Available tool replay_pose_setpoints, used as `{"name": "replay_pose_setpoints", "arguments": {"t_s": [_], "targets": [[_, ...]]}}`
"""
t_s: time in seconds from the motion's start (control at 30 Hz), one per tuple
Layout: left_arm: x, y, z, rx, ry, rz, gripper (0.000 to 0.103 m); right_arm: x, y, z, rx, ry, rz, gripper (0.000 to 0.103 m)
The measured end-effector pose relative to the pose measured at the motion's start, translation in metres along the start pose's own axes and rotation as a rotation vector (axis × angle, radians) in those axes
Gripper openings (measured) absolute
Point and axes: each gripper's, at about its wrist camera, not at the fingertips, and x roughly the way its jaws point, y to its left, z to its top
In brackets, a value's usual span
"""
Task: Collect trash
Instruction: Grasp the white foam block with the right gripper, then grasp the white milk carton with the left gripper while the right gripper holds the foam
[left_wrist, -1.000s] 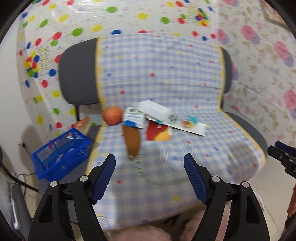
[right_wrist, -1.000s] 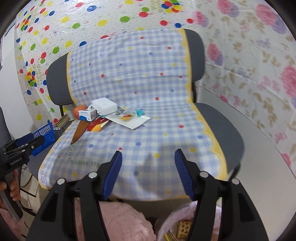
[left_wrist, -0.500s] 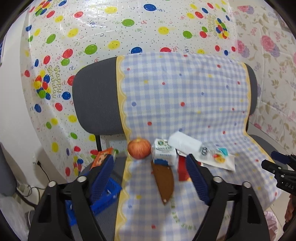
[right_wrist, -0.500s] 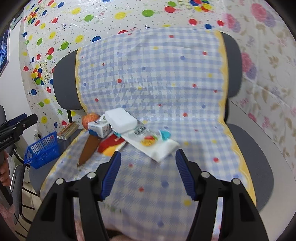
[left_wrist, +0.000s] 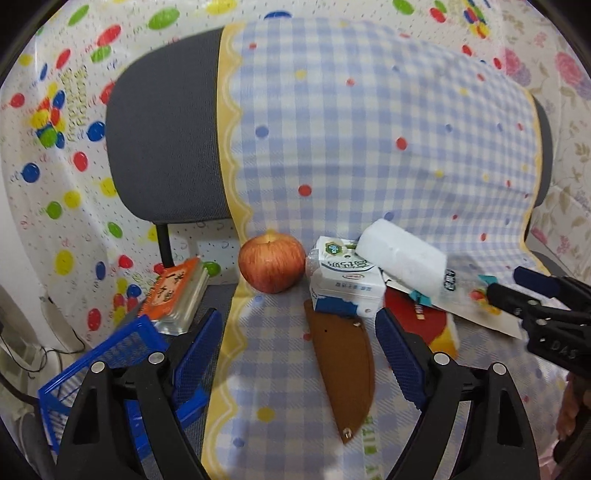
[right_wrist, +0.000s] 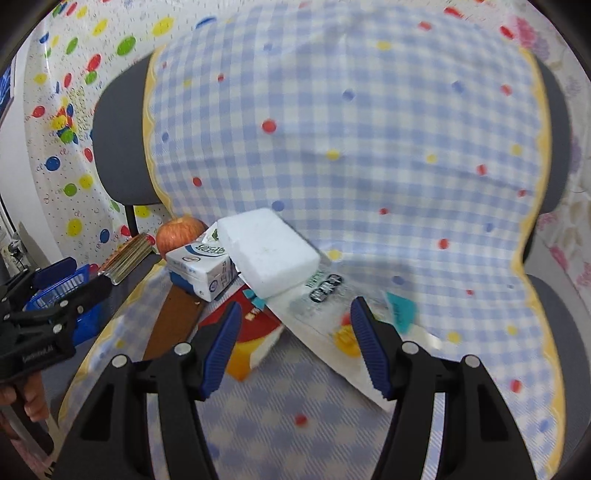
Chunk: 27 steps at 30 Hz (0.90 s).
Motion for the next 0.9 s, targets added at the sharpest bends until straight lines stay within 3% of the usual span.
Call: {"name": "replay_pose_setpoints", "arguments": {"t_s": [0.17,0.33,0.4,0.53,0.9], "targets": [[0.017,0.010,0.002,-0.024,0.019,0.008,0.087,0.041,0.008,0.008,-0.001,0.054,0.013,0.052],[0.021,0.009,0.001,-0.018,0.028,0.007,0.087,0.065,0.011,0.015,0.021,0.082,0.027,0.052],[0.020,0.007,0.001,-0.011,0.031,0.006,0.087,0.068,0.012,0.017,0.025,0.082,0.026,0.032],[0.011,0.001,-0.001,0.010,0.021,-0.004,0.087,0.051,0.012,0.017,0.028,0.040,0.025,0.027],[-0.004,-0.027,0.018,0.066,-0.041,-0.022,0.087,-0.041,-0.036,-0.001,0.112,-0.070,-0.033,0.029]]}}
